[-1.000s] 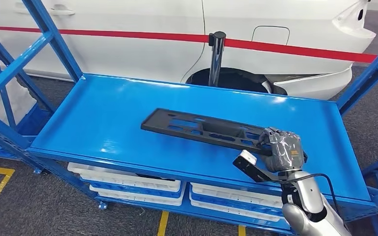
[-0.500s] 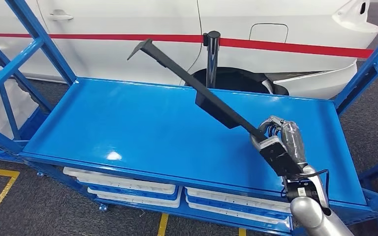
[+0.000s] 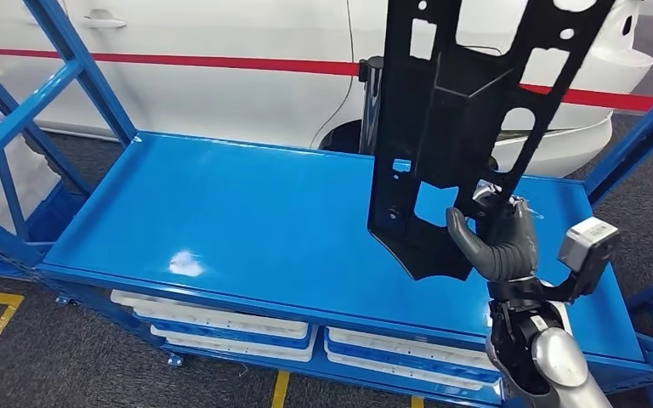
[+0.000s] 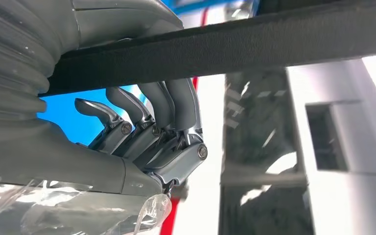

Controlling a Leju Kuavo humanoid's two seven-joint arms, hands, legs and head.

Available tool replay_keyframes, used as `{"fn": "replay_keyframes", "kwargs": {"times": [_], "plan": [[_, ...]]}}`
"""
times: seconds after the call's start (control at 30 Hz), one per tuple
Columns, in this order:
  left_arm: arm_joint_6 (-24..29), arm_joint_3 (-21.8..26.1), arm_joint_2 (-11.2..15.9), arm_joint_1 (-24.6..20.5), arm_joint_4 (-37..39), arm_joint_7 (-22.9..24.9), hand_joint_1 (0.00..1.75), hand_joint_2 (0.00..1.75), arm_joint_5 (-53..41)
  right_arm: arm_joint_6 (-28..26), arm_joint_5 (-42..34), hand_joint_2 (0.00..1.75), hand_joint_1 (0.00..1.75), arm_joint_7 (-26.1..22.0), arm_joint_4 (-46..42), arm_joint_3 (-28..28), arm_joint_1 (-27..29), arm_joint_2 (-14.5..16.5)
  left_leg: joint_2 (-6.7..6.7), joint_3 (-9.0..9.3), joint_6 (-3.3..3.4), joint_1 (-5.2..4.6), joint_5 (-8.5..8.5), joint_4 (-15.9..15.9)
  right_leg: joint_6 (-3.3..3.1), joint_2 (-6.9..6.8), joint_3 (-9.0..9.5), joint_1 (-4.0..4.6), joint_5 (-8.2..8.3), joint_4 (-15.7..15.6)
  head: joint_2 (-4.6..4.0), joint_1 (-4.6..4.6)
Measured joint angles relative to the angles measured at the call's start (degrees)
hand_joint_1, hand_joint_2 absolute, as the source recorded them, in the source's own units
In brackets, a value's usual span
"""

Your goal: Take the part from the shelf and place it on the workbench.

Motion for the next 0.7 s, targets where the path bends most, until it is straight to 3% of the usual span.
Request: {"fn": "replay_keyframes", "kwargs": {"times": [0.07, 0.1, 0.13, 0.17, 0.27, 0.33, 0.43, 0.47, 0.5, 0.6, 0.63, 0.67, 0.7], "plan": [[0.1, 0.0, 0.1, -0.1, 0.0, -0.2, 0.0, 1.75, 0.0, 0.7, -0.7, 1.75, 1.75, -1.2, -0.9, 0.0, 0.9, 0.2, -0.02, 0.08, 0.23, -0.08, -0.06, 0.0, 0.32, -0.06, -3.9, -0.03, -3.72, 8.2, 0.0, 0.03], [0.1, 0.0, 0.1, 0.0, 0.0, -0.3, 0.0, 1.75, -0.1, 0.9, -0.9, 1.75, 1.75, -1.6, -1.2, 0.1, 1.5, 0.3, -0.05, 0.11, 0.26, -0.08, -0.1, 0.0, 0.45, -0.08, -5.54, -0.06, -4.65, 11.3, 0.0, 0.04], [0.1, 0.0, 0.1, 0.0, 0.0, -0.4, 0.0, 1.75, -0.3, 1.2, -1.0, 1.75, 1.75, -2.0, -1.5, 0.1, 2.1, 0.4, -0.09, 0.17, 0.25, -0.05, -0.15, 0.0, 0.56, -0.11, -6.32, -0.11, -4.5, 12.6, 0.0, 0.04], [0.1, 0.0, 0.1, 0.0, 0.0, -0.6, 0.0, 1.75, -0.6, 1.5, -1.1, 1.75, 1.75, -2.3, -1.8, 0.2, 2.7, 0.5, -0.15, 0.28, 0.18, 0.02, -0.24, 0.1, 0.66, -0.16, -5.84, -0.2, -3.09, 11.2, 0.0, 0.05], [0.1, 0.0, 0.2, 0.0, 0.0, -1.6, 0.0, 1.75, -1.7, 1.9, -1.4, 1.75, 1.75, -3.1, -2.8, 0.3, 3.9, 0.7, -0.27, 0.6, -0.55, 0.08, -0.81, 0.5, 0.93, -0.35, -0.4, -0.55, 2.78, -0.7, 0.0, 0.07], [0.1, 0.0, 0.4, -0.1, 0.0, -2.3, 0.0, 1.75, -2.1, 1.9, -1.6, 1.75, 1.75, -3.4, -3.3, 0.3, 4.4, 0.9, -0.27, 0.54, -1.09, -0.2, -1.09, 0.7, 0.45, -0.2, 1.13, -0.57, 3.67, -4.2, 0.0, 0.03], [0.1, 0.0, 0.6, -0.2, 0.0, -3.2, 0.0, 1.75, -2.1, 1.9, -1.6, 1.75, 1.75, -3.6, -4.1, 0.3, 5.1, 1.2, -0.26, 0.41, -1.67, -0.06, -1.35, 1.0, -0.74, -0.07, 1.1, -0.42, 3.77, -4.3, 0.0, -0.03], [0.1, 0.0, 0.7, -0.3, 0.0, -3.7, 0.0, 1.75, -1.9, 1.9, -1.4, 1.75, 1.75, -3.7, -4.3, 0.3, 5.2, 1.2, -0.23, -0.07, -1.92, 0.05, -2.18, 2.1, -1.09, -0.09, 1.14, -0.47, 3.84, -4.4, 0.0, -0.1], [0.1, 0.0, 0.8, -0.4, 0.0, -4.3, 0.0, 1.75, -1.6, 1.7, -1.3, 1.75, 1.75, -3.7, -4.5, 0.3, 5.3, 1.2, -0.21, -1.1, -2.19, 0.12, -3.62, 4.6, -1.36, -0.12, 1.16, -0.55, 3.9, -4.4, 0.0, -0.17], [0.2, 0.1, 0.8, -1.0, 0.0, -5.3, 0.0, 1.75, -1.0, 1.2, -0.4, 1.75, 1.75, -3.7, -5.1, 0.2, 6.4, 1.3, -0.16, -6.17, -2.71, 0.17, -8.86, 16.3, -1.76, -0.22, 1.13, -0.4, 3.92, -4.4, 0.0, -0.32], [0.2, 0.2, 0.8, -1.2, 0.0, -4.9, 0.0, 1.75, -0.9, 1.0, -0.1, 1.75, 1.75, -3.7, -5.2, 0.2, 6.9, 1.3, -0.15, -6.94, -2.65, 0.14, -9.29, 18.4, -1.81, -0.26, 1.16, -0.3, 3.95, -4.4, 0.0, -0.32], [0.2, 0.2, 0.8, -1.4, 0.0, -4.3, 0.0, 1.75, -0.9, 0.9, 0.3, 1.75, 1.75, -3.7, -5.3, 0.2, 7.2, 1.3, -0.15, -6.62, -2.46, 0.09, -8.67, 18.0, -1.85, -0.26, 1.2, -0.2, 3.99, -4.4, 0.0, -0.33], [0.2, 0.2, 0.8, -1.5, 0.0, -3.2, 0.0, 1.75, -0.8, 0.6, 0.8, 1.75, 1.75, -3.6, -5.3, 0.3, 7.5, 1.3, -0.15, -5.12, -2.16, 0.04, -7.09, 15.2, -1.88, -0.21, 1.26, -0.11, 4.03, -4.4, 0.0, -0.33]]}}
